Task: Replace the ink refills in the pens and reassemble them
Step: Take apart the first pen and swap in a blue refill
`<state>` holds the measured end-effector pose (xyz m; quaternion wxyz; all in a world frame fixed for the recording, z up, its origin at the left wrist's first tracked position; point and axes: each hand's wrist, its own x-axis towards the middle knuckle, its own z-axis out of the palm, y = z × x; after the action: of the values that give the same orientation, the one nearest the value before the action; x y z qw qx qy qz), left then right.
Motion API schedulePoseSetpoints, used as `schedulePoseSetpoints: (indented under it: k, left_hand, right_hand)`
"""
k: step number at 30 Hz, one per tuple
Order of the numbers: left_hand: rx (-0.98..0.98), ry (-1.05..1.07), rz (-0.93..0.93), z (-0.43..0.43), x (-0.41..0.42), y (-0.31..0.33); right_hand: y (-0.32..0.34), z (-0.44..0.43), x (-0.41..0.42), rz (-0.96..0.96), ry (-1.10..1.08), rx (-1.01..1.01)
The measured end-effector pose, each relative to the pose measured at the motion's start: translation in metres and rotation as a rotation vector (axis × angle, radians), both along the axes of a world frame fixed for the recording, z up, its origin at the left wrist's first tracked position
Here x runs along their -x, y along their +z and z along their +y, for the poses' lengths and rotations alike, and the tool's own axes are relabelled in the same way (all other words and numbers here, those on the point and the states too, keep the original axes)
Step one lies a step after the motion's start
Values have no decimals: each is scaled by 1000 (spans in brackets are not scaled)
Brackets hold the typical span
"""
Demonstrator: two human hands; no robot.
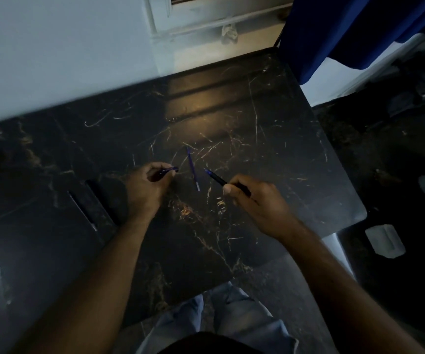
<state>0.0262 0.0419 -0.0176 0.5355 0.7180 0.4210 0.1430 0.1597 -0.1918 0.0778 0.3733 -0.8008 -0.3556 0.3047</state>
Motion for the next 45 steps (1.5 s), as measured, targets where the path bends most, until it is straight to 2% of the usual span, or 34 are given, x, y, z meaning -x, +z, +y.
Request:
schedulePoseSetpoints:
  k: [3, 8, 17, 33, 35, 36, 38, 40, 42, 45]
  left_hand:
    - [-166, -126, 34, 2, -5, -15]
    - [-459, -219, 131, -1, 1, -28]
    - [-451, -273, 196, 1, 3, -28]
    - [-434, -174, 197, -5, 4, -12]
    - [-378, -74, 87, -13, -3, 7]
    - [-276, -39, -17, -16, -8, 20]
    - [91, -82, -240, -25, -18, 51]
    - [388, -246, -377, -35, -23, 83]
    - [434, -361, -430, -45, -26, 105]
    - [418, -339, -504, -50, -33, 126]
  right_hand:
    - [-5, 2, 4, 25, -19, 4]
    - [-14, -1, 15, 36, -45, -30]
    - [-24, -7, 16, 44, -89, -76]
    - [-17, -9, 18, 90, -103, -80]
    - [-11, -9, 18, 133, -116, -115]
    - [-7, -7, 17, 178, -133, -142]
    - [4, -4, 15, 295, -179, -206]
    - [16, 1, 12, 382, -214, -273]
    - [30, 6, 7, 430, -233, -341]
    - [50, 7, -6, 448, -242, -400]
